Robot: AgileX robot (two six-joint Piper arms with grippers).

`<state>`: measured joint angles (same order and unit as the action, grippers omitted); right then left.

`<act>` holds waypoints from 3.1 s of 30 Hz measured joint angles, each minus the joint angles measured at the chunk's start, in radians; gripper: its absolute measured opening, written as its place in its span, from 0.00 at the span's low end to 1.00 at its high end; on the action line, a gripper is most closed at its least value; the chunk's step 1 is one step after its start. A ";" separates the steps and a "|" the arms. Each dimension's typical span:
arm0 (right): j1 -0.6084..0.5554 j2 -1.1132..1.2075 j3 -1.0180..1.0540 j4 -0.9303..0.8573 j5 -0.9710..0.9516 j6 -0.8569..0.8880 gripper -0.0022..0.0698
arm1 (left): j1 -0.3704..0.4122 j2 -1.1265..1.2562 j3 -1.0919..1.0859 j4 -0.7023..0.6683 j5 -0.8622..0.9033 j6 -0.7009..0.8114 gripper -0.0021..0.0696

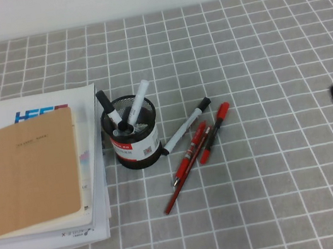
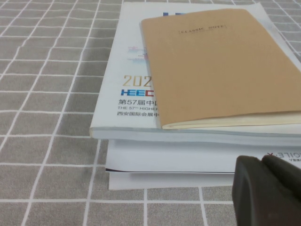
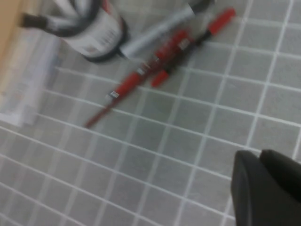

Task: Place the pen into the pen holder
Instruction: Pick up the pen on the table, then place the pen onto the pen holder

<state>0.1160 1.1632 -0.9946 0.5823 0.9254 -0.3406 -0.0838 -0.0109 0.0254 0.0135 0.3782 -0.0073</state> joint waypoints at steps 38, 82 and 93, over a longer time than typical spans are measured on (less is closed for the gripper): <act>0.336 1.038 -0.908 -0.344 0.063 0.955 0.37 | 0.000 0.000 0.000 0.000 0.000 0.000 0.02; 0.401 0.982 -1.078 -0.613 0.299 0.856 0.12 | 0.000 0.000 0.000 0.000 0.000 0.000 0.02; 0.420 0.498 -0.323 -0.642 -0.599 0.844 0.12 | 0.000 0.000 0.000 0.000 0.000 0.000 0.02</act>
<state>0.5356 1.6607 -1.3181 -0.0597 0.3267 0.5030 -0.0838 -0.0109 0.0254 0.0135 0.3782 -0.0073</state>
